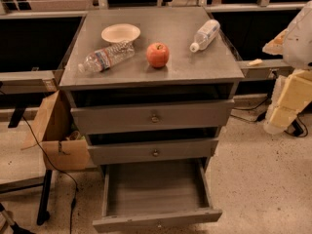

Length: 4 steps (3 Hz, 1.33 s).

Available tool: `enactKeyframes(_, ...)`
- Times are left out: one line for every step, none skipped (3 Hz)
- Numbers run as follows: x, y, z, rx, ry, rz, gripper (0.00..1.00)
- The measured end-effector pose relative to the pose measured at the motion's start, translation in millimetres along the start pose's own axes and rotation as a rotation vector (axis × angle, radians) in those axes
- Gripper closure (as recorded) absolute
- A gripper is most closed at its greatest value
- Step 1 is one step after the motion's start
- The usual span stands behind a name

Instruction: Place water bottle into bottom drawer

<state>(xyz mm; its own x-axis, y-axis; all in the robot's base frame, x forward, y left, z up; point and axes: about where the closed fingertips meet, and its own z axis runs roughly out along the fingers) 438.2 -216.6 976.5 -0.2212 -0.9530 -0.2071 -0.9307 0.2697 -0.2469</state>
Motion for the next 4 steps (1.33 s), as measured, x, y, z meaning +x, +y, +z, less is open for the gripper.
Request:
enactKeyframes(0.0,0.0,0.0,0.000,0.000,0.000,0.00)
enactKeyframes(-1.6,-1.9,-0.4,0.002,-0.028,0.010,0.00)
enactKeyframes(-23.1,-11.0,4.1,0.025,-0.105,0.050,0.00)
enactKeyframes(-64.6,-21.8,3.6,0.072,-0.220,0.087,0.00)
